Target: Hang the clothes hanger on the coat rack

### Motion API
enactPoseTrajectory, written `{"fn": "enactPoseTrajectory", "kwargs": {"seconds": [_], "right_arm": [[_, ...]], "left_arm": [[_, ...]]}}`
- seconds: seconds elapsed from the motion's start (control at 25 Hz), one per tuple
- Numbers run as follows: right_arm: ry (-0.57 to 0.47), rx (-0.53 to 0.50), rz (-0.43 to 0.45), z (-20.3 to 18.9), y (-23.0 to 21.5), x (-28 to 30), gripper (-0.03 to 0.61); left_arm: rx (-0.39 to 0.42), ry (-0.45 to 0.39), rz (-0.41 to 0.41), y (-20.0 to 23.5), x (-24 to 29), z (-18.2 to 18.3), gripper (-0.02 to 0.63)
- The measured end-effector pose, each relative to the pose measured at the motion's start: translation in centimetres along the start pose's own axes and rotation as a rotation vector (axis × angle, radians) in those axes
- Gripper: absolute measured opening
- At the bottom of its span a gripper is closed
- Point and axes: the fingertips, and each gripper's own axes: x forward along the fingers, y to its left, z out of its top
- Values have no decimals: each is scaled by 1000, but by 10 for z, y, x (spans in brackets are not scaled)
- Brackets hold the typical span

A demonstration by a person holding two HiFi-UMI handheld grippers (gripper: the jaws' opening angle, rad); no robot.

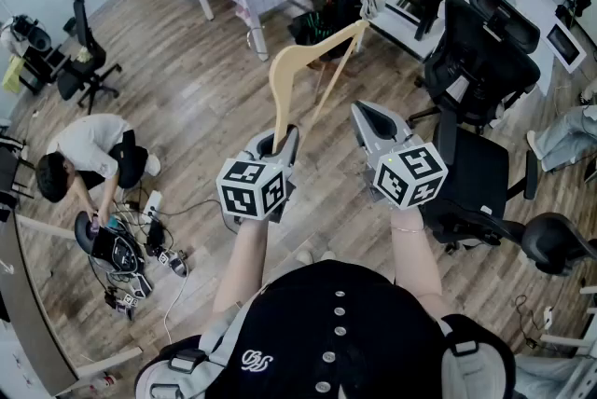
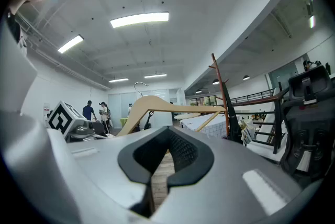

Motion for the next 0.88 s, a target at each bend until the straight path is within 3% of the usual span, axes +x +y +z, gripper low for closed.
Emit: {"fn": "enactPoseTrajectory", "kwargs": {"seconds": [0.52,0.88], "right_arm": [[-13,4,8,1,-4,2,-2],[-25,-46,26,4,-14,-6,0]], "left_arm": [[27,9,15,-1,8,2,15],[84,-3,5,-11,25,10,15]]}}
